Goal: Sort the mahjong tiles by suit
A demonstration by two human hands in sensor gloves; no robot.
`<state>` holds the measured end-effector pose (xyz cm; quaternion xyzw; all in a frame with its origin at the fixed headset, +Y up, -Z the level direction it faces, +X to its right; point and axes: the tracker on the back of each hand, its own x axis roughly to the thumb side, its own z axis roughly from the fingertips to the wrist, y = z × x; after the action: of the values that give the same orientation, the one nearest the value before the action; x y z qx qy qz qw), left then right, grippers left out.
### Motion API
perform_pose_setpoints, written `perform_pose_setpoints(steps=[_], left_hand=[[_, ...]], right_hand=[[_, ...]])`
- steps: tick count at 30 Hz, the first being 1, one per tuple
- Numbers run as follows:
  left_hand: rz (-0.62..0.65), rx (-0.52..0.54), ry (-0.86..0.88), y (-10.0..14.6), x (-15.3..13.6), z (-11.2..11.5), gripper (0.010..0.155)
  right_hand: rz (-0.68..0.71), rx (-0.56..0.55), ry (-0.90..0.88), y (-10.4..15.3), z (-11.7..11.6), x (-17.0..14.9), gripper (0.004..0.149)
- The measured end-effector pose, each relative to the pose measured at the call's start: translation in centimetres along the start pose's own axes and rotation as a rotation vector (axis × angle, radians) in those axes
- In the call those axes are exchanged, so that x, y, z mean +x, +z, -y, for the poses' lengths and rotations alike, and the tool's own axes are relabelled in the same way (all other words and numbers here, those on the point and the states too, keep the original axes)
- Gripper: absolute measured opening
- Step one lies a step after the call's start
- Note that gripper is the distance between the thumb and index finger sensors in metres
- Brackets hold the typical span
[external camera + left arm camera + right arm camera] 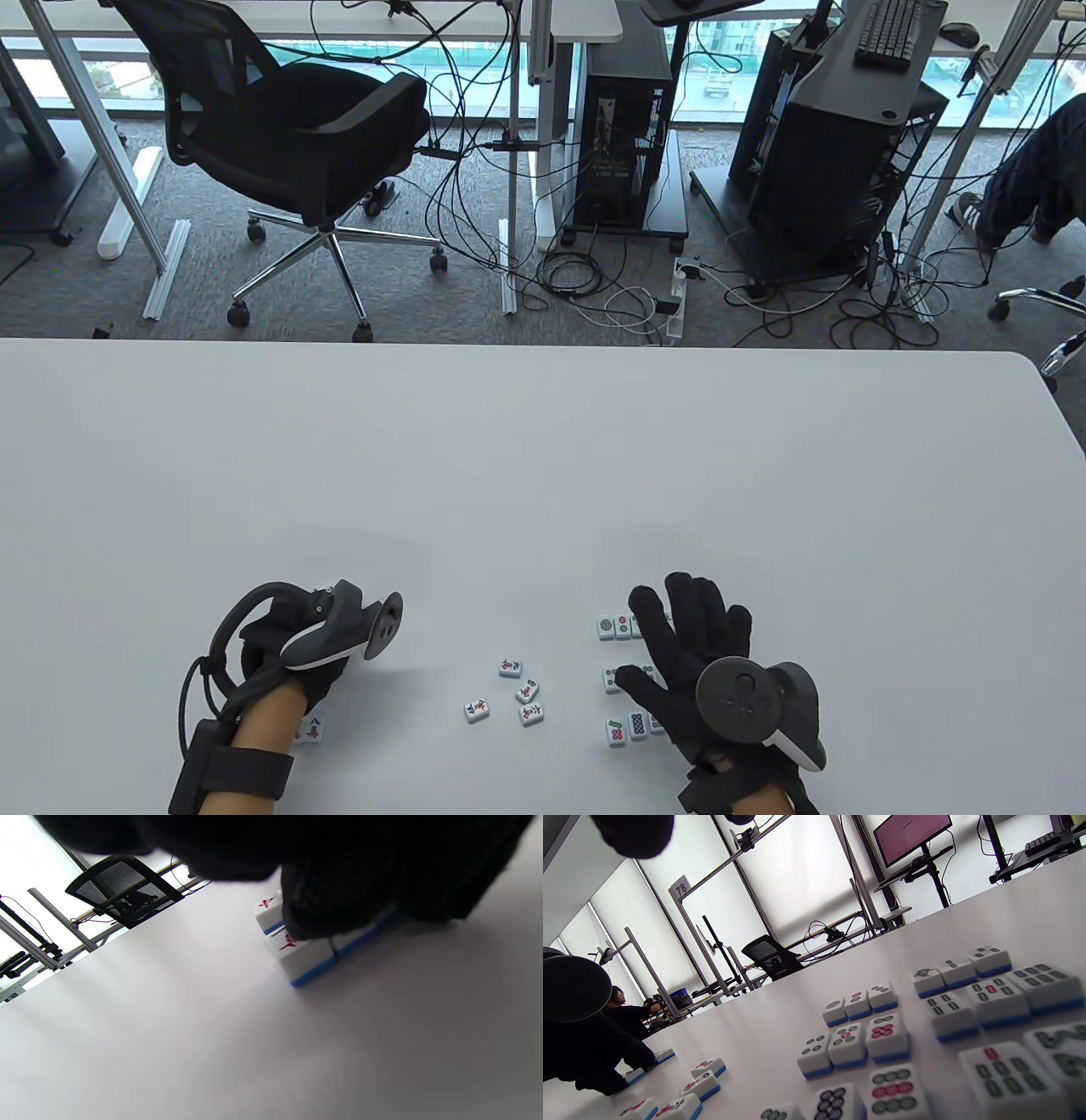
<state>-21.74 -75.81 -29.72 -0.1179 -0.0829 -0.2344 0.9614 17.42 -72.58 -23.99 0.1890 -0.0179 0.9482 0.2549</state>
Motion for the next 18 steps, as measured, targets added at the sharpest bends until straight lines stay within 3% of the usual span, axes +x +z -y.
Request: perform_pose_setpoints(steps=[5,8,13,18], left_hand=[[0.007,0.047,-0.004,1.1,0.6,-1.7,0.063],[0.08,0.1,0.031,1.6,2.1,-3.4,0.062],[0.216,0.162,0.149,2.1,6.1,-6.1,0.06],[0.302,0.273,0.109,1.7,10.1,-8.1,0.059]], right_hand=[[0.001,0.001,-0.001,0.0,0.0,0.0,0.075],[0.001,0.001,0.001,0.0,0.0,0.0,0.075],[0.002,-0.001,0.003,0.0,0.0,0.0,0.075],[0.004,-0.002,-0.003,0.0,0.0,0.0,0.075]])
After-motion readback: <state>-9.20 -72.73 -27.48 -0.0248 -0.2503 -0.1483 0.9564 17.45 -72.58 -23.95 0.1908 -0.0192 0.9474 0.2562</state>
